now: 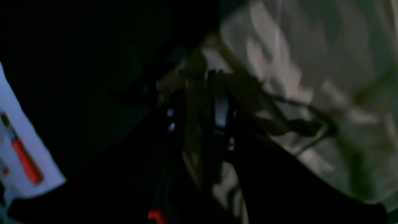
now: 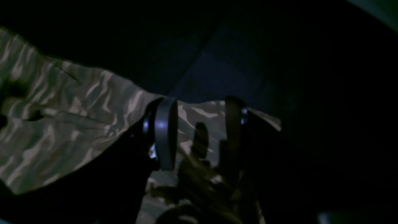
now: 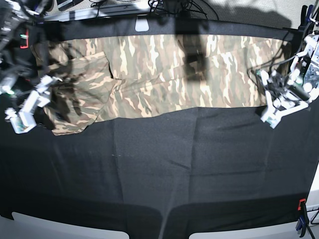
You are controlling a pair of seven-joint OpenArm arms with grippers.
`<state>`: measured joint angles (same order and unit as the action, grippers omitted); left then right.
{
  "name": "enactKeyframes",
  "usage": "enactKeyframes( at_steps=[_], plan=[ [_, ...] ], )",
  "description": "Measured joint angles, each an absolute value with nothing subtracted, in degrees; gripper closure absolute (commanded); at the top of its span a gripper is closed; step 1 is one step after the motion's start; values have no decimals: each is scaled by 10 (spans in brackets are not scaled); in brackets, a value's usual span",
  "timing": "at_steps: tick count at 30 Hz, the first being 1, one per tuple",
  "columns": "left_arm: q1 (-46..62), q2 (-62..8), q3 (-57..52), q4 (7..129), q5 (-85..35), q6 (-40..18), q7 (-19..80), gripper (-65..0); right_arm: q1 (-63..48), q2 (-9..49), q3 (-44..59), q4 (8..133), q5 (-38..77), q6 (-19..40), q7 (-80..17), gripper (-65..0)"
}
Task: Layout the t-shirt on the table in an organized manner, then fold the t-shirt properly
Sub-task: 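Grasp both ends of the shirt strip with the left and right grippers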
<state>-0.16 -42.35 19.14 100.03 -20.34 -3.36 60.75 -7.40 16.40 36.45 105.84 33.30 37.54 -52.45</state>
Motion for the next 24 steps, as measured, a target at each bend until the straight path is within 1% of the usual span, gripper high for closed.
enactKeyframes(
  at_steps=[3, 6, 11, 14, 16, 20, 24],
  plan=[
    [2, -405, 191, 1000, -223, -32, 604, -127, -70, 146, 365, 1036, 254, 375, -499, -244],
    [17, -391, 191, 1000, -246, -47, 603, -127, -70, 131, 365, 1011, 199, 375, -499, -244],
    [63, -381, 192, 1000, -244, -58, 574, -127, -71, 129, 365, 924, 169, 375, -474, -243],
    [83, -381, 191, 1003, -202, -58, 553, -127, -72, 129, 365, 870, 136, 375, -449, -243],
    [100, -381, 191, 1004, -177, -58, 536, -127, -71, 133, 365, 843, 128, 375, -445, -243],
    [111, -379, 191, 996, -154, -58, 524, -127, -70, 164, 365, 818, 120, 375, -438, -239],
    [108, -378, 191, 965, -126, -31, 489, -127, -70, 197, 364, 815, 107, 359, -439, -239]
  ],
)
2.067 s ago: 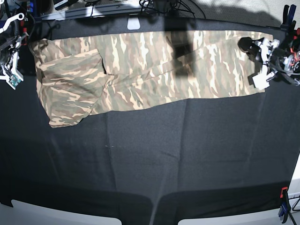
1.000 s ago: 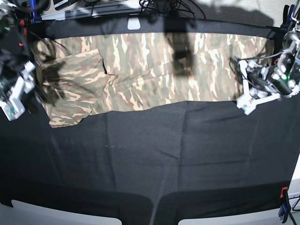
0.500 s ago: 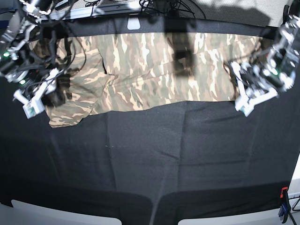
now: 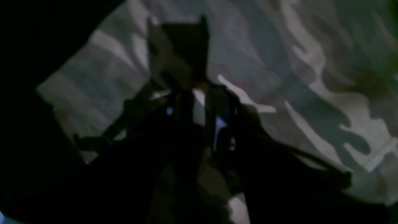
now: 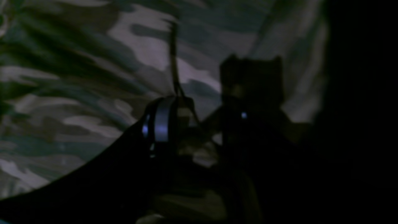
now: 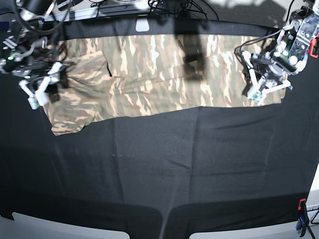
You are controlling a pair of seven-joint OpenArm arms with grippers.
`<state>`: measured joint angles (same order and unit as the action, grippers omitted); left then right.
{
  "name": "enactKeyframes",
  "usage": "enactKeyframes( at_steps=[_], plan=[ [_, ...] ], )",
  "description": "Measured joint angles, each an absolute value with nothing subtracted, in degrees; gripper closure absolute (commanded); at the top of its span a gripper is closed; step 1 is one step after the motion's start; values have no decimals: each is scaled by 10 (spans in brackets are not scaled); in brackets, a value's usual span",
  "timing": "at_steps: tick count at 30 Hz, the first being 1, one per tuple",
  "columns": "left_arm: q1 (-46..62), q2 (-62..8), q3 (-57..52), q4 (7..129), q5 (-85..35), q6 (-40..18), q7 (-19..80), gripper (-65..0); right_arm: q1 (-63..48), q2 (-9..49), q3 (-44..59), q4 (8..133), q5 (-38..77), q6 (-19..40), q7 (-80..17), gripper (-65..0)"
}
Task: Layout the t-shirt on the table in an organized manner, then fold the t-shirt properly
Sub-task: 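Grasp both ends of the shirt strip with the left and right grippers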
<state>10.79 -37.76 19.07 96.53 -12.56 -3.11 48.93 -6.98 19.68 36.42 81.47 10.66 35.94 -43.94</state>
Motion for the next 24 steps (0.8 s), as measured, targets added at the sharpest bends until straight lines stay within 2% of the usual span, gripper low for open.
enactKeyframes(
  at_steps=[5, 10, 15, 24],
  plan=[
    [101, -374, 191, 926, -65, -6, 449, -127, -70, 221, 364, 815, 104, 357, -440, -239],
    [100, -378, 189, 923, -25, 14, 472, -127, -73, 220, 365, 814, 113, 357, -450, -239],
    [103, -379, 189, 966, -17, 15, 544, -127, -58, 220, 365, 814, 168, 357, -450, -239],
    [109, -381, 191, 1065, -23, 13, 581, -127, 4, 221, 365, 814, 247, 391, -488, -239]
  ],
)
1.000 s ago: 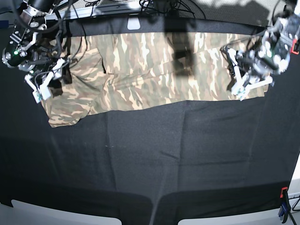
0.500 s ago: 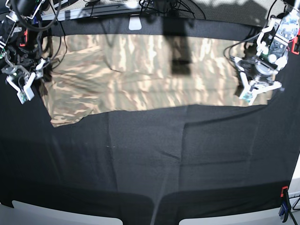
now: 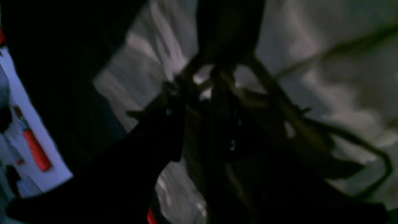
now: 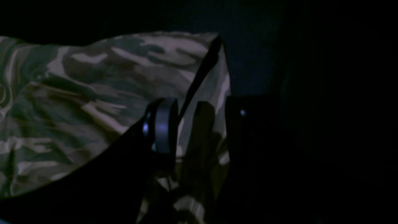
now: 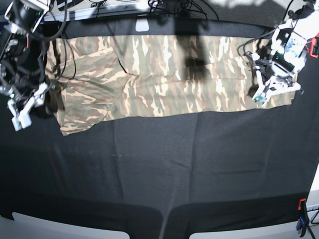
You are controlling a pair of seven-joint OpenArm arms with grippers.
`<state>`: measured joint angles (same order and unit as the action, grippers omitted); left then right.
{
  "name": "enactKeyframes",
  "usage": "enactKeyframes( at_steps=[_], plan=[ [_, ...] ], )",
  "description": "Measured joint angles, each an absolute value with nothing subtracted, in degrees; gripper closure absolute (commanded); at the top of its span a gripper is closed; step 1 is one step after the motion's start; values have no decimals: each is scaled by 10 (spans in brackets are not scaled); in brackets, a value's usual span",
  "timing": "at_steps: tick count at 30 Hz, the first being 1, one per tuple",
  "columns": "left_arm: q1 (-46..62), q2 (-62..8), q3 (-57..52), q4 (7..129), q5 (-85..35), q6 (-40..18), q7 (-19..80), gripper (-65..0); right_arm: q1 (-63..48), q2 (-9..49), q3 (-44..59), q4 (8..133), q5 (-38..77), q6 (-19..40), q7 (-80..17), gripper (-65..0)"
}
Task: Layout the t-shirt on the table in an organized manner, then fold the t-shirt properly
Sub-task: 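Grasp both ends of the shirt strip with the left and right grippers, then pull the strip ends apart with both grippers to straighten it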
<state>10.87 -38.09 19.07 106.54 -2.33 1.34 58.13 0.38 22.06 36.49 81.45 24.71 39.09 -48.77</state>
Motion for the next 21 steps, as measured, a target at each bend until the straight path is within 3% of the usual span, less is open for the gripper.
enactKeyframes(
  at_steps=[2, 5, 7, 12, 14, 21],
  plan=[
    [109, -381, 191, 1084, -12, 14, 579, -127, 14, 221, 365, 815, 258, 397, -503, -239],
    [109, -382, 191, 1097, 64, 116, 573, -127, 22, 221, 365, 832, 292, 397, -524, -239],
    [108, -385, 179, 1097, 99, 153, 573, -127, 22, 221, 365, 853, 331, 397, -549, -239],
    [109, -385, 124, 1097, 12, 154, 548, -127, 19, 220, 365, 933, 432, 397, -612, -239],
    [109, -382, 89, 1097, -48, 144, 535, -127, 15, 212, 365, 979, 435, 397, -634, -239],
    [111, -382, -43, 1097, -270, -4, 528, -127, -100, 142, 365, 1162, 433, 397, -643, -239]
  ],
)
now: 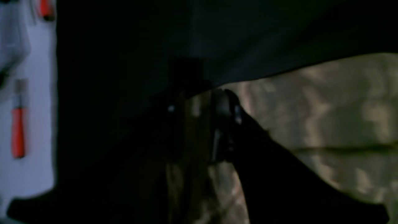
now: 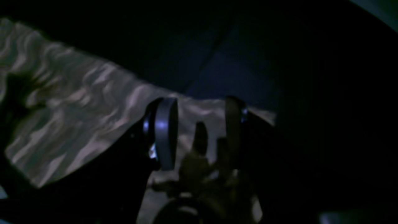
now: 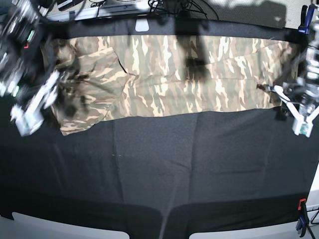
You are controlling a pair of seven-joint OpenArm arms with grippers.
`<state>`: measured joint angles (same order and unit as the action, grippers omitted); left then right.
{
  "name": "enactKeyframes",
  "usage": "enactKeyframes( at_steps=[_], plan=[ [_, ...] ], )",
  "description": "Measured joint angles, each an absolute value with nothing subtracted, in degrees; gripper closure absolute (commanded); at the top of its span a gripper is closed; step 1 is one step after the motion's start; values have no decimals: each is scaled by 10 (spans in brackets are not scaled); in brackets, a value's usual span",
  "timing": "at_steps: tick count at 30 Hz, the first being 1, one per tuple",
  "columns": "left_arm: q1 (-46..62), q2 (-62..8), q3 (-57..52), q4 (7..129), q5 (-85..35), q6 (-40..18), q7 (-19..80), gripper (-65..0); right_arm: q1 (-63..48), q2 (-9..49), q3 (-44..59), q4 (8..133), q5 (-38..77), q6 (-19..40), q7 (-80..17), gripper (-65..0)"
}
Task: Layout the t-shirt on the table in an organized manner, then fold the t-shirt properly
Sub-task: 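Pull the strip ends apart with both grippers to straighten it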
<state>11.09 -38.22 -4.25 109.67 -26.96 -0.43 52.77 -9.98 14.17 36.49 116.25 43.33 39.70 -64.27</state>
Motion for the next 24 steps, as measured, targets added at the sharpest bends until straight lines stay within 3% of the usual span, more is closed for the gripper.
enactKeyframes(
  at_steps=[9, 16, 24],
  plan=[
    [109, -381, -162, 1096, -430, -137, 604, -127, -287, 62, 385, 1290, 437, 397, -618, -239],
    [109, -381, -177, 1064, -435, -145, 605, -127, -395, 60, 384, 1291, 437, 397, -620, -239],
    [109, -379, -177, 1040, -312, -125, 587, -127, -397, 78, 384, 1292, 404, 397, -616, -239]
  ],
)
